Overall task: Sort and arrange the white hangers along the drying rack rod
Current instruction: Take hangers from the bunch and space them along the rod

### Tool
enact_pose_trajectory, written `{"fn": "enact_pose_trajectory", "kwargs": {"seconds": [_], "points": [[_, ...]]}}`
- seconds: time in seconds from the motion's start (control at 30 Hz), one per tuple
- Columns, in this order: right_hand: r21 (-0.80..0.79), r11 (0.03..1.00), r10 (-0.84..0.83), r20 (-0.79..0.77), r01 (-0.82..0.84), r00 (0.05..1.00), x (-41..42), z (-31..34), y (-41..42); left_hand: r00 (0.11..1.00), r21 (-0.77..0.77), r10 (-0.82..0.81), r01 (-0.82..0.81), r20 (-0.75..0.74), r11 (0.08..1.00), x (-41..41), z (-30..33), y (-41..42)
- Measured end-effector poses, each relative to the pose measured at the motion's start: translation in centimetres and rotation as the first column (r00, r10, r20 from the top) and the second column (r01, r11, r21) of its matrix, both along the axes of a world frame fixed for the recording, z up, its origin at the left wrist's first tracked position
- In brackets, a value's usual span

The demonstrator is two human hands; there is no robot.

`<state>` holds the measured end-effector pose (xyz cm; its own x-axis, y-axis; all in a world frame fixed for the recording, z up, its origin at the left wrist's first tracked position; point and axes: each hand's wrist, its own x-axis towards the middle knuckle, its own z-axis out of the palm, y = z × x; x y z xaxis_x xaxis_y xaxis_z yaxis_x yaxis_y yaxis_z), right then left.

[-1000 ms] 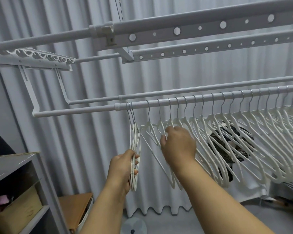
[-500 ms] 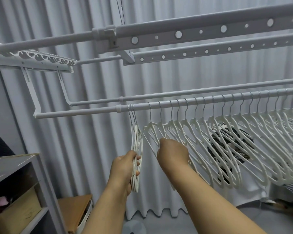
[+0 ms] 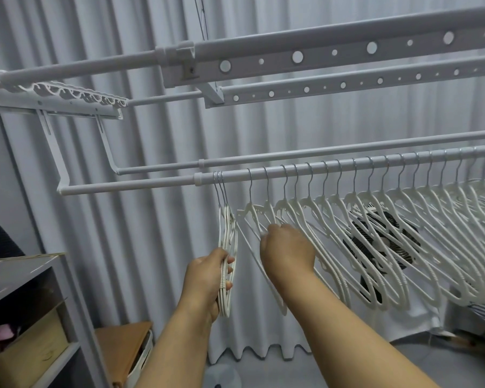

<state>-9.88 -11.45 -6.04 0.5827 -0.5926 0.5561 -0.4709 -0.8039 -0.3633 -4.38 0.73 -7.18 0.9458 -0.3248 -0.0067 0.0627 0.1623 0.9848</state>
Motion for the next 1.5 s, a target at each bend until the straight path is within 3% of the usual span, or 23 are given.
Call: {"fn": "enact_pose_trajectory", "kwargs": {"seconds": [0.17, 0.37, 0.8, 1.03, 1.13, 1.33, 1.5], "points": [[0.046, 0.996, -0.082, -0.008, 0.082, 0.997, -0.1, 0.4, -1.4, 1.0, 0.011, 0.005, -0.005, 0.001, 1.0, 0.3, -0.3, 0.0], [0.119, 0.991, -0.049, -0.12, 0.063, 0.992, -0.3, 0.2, -1.6, 1.0, 0.024, 0.002, -0.002, 0.007, 1.0, 0.4, -0.2, -0.2], [0.129, 0.989, -0.056, -0.14, 0.075, 0.989, -0.7, 0.3, -2.0, 1.0, 0.017, -0.005, 0.005, 0.015, 1.0, 0.1, -0.2, -0.5], [-0.019, 1.0, 0.002, 0.042, -0.001, 0.999, -0.6, 0.8, -0.5, 1.0, 0.031, 0.002, -0.003, 0.026, 1.0, 0.1, -0.2, -0.5], [0.005, 0.997, 0.08, -0.046, -0.08, 0.996, 0.1, 0.8, 0.6, 1.0, 0.022, -0.003, 0.003, 0.014, 1.0, 0.0, -0.2, -0.6], [0.09, 0.993, 0.092, -0.196, -0.076, 0.976, 0.6, 0.3, 0.9, 1.0, 0.023, -0.006, 0.006, 0.004, 1.0, 0.0, 0.0, -0.4], [0.115, 0.991, 0.084, -0.174, -0.064, 0.981, 0.4, 0.5, 1.1, 1.0, 0.023, 0.005, -0.005, 0.0, 1.0, 0.1, -0.1, -0.2]]}}
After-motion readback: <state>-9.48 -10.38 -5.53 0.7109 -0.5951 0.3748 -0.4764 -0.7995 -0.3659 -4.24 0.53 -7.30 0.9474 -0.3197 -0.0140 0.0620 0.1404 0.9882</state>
